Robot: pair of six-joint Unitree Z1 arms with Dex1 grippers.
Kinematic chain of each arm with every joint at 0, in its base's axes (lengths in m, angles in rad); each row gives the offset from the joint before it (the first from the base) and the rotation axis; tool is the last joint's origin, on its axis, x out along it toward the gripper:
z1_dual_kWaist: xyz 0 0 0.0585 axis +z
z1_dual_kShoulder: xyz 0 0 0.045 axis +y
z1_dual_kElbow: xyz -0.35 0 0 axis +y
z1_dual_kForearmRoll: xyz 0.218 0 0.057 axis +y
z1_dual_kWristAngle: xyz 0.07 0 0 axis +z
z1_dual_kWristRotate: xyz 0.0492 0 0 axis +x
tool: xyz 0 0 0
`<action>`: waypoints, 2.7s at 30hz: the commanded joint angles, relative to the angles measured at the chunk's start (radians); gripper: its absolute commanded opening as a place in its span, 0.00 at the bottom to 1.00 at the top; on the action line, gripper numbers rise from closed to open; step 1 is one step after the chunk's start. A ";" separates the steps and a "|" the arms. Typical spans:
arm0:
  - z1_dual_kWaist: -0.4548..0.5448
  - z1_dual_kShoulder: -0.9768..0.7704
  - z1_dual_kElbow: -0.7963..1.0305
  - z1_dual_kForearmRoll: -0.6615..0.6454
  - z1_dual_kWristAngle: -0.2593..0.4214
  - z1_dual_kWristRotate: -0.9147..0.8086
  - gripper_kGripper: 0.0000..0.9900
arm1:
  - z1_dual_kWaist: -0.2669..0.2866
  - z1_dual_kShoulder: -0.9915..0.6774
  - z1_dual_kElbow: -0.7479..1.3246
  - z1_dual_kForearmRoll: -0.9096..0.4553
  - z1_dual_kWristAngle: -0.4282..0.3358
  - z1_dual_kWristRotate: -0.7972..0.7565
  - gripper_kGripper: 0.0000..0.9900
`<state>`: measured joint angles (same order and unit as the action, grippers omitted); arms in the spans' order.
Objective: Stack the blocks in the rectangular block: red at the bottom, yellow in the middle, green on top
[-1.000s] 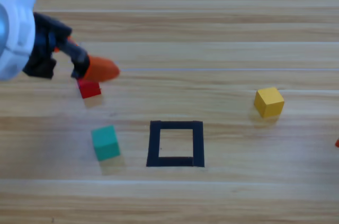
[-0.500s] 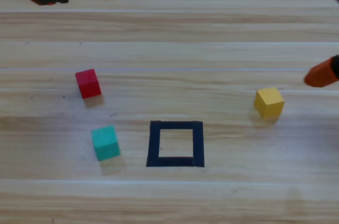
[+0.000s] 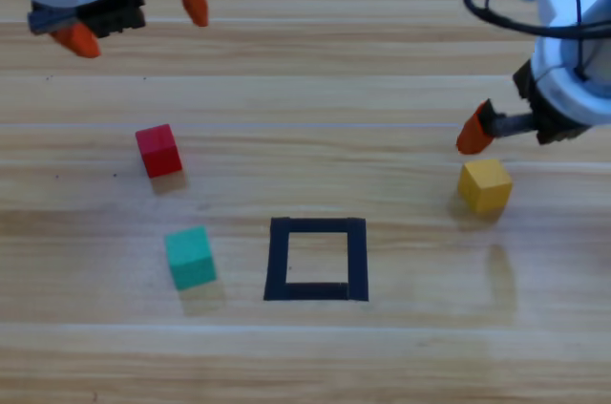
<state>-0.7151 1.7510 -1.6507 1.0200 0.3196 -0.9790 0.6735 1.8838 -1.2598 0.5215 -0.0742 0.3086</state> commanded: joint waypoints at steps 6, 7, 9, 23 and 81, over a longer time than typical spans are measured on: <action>0.194 0.390 -0.333 0.307 -0.096 -0.148 0.97 | 0.015 0.195 -0.069 0.009 -0.015 0.032 1.00; 0.204 0.410 -0.339 0.305 -0.109 -0.147 0.97 | 0.015 0.206 -0.070 0.009 -0.015 0.030 1.00; 0.223 0.438 -0.347 0.305 -0.136 -0.138 0.97 | 0.012 0.229 -0.078 0.009 -0.015 0.030 1.00; 0.298 0.533 -0.351 0.265 -0.241 -0.029 0.97 | 0.000 0.301 -0.076 0.011 -0.007 0.029 0.72; 0.325 0.506 -0.118 -0.004 -0.263 0.146 0.15 | 0.005 -0.094 0.095 0.052 0.017 0.029 0.03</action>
<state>-0.3810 2.3017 -1.7903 1.0210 0.0339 -0.8719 0.6728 1.7987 -1.1947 0.5548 -0.0635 0.3354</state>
